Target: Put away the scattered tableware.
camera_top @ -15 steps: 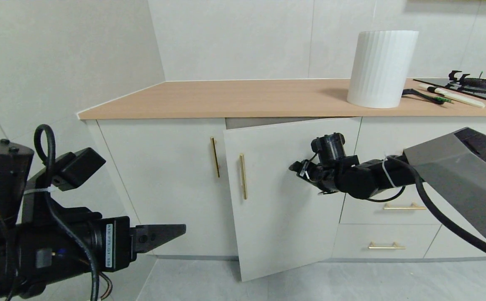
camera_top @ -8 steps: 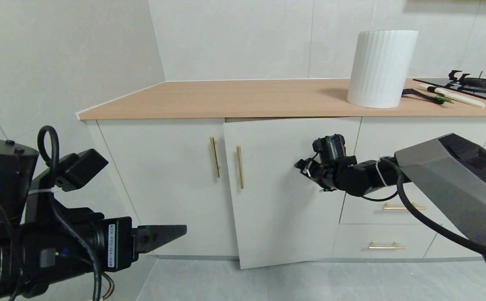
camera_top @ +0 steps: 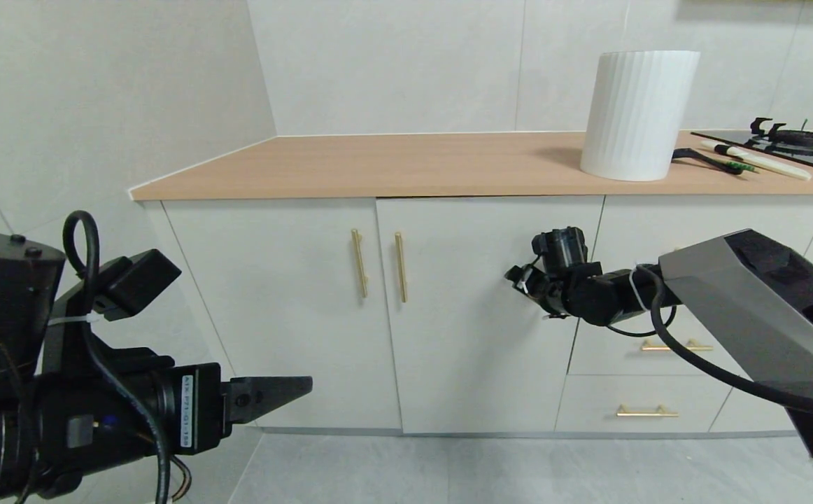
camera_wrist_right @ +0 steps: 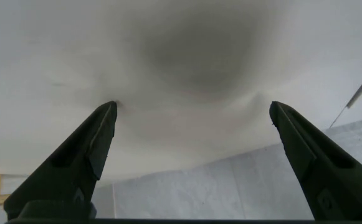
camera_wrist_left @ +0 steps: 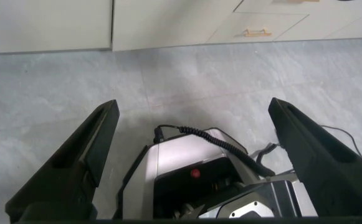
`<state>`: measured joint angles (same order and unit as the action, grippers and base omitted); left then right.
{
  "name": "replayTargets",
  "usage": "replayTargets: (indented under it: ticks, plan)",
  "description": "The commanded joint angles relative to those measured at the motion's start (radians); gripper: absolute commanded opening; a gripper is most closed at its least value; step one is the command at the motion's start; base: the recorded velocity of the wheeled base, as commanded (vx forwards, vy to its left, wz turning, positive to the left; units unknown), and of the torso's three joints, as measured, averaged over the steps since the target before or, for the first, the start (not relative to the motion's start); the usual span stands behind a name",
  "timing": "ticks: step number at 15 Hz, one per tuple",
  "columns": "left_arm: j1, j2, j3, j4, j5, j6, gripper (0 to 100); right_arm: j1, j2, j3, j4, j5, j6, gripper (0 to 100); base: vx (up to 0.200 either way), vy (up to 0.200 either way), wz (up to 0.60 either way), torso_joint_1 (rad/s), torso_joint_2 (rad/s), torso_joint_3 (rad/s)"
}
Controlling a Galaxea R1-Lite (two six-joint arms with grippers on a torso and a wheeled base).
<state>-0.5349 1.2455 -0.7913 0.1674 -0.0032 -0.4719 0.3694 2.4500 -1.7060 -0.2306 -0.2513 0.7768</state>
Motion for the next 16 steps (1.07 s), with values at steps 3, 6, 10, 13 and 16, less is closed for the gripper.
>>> replayTargets:
  ticks: [3,6,10,13,16]
  plan:
    - [0.0,0.002,0.0,0.0,0.0,-0.001,100,-0.006,0.012,-0.007,-0.001,-0.002,-0.001,100,0.0,0.0,0.0,0.0,0.0,0.0]
    - [0.001,0.0,0.0,0.0,0.002,-0.001,100,-0.017,0.018,-0.012,-0.001,-0.005,-0.001,100,0.0,0.0,0.0,0.0,0.0,0.0]
    - [0.0,0.0,0.0,0.0,0.002,-0.001,100,-0.013,-0.009,0.005,0.002,-0.003,-0.001,100,0.0,0.0,0.0,0.0,0.0,0.0]
    - [0.0,-0.001,0.0,0.0,0.002,-0.001,100,0.013,-0.126,0.112,0.02,0.027,-0.005,100,0.0,0.0,0.0,0.0,0.0,0.0]
    - [0.007,-0.017,-0.003,-0.002,0.005,-0.002,100,0.056,-0.342,0.328,0.014,0.115,-0.091,100,0.0,0.0,0.0,0.0,0.0,0.0]
